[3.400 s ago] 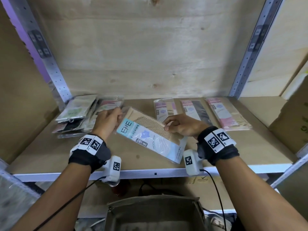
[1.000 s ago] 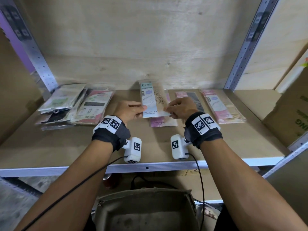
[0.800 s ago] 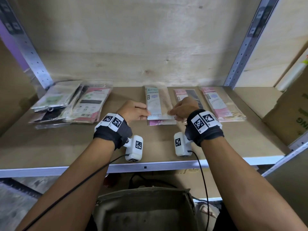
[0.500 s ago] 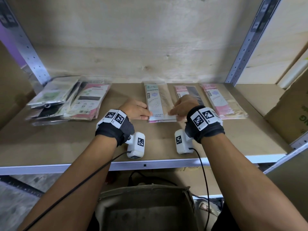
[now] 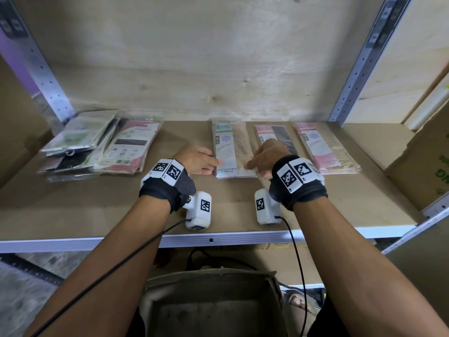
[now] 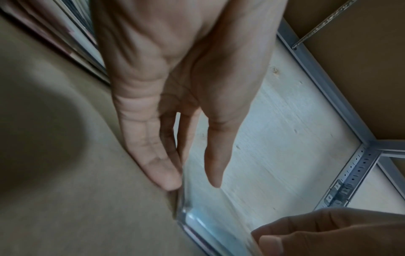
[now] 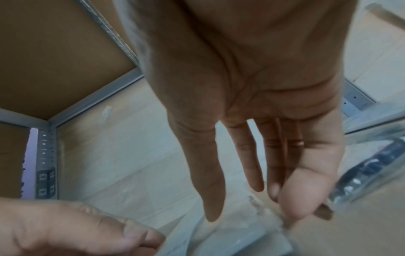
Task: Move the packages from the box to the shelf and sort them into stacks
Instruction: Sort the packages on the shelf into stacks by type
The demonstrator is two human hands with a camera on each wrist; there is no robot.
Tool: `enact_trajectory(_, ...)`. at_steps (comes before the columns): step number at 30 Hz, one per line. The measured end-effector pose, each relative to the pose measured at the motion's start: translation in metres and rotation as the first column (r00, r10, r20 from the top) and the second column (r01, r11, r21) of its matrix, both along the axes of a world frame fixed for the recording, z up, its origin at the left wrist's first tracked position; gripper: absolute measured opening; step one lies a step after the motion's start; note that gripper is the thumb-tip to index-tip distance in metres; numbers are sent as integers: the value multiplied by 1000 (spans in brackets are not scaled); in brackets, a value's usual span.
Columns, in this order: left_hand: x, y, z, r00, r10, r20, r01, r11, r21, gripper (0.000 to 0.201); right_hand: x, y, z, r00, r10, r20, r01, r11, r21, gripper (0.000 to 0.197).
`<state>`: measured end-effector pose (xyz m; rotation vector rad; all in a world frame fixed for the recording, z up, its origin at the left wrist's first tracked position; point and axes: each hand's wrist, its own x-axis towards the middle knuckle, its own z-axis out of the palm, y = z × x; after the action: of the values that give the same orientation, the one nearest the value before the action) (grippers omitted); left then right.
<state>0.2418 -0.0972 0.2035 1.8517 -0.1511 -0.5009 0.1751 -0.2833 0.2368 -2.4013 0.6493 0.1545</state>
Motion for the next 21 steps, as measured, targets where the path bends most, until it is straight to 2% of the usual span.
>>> enact_trajectory(4,10,23,6,978,122,172,-132,990,46,44,-3,9,8,965,94,245,-90,996,-30,40)
enact_trajectory(5,12,32,9,965,161,208,-170,985,28,37,-5,14,12,944,125,305,-136,991,13,36)
enact_trajectory(7,15,55,19,932,261,254,-257,965,-47,18,-6,30,22,911,152,383,-239,952,193,27)
enact_trajectory(9,17,81,30,884,376,277,-349,926,-143,11,-3,50,28,895,173,410,-308,907,289,23)
enact_trajectory(12,15,117,45,824,505,258,-460,861,-217,9,11,86,27,904,233,358,-350,885,307,19)
enact_trajectory(17,9,164,48,791,560,245,-518,827,-217,13,48,159,13,949,276,153,-315,851,420,21)
enact_trajectory(21,11,188,45,781,572,250,-545,820,-172,17,84,207,4,952,296,78,-305,896,323,37)
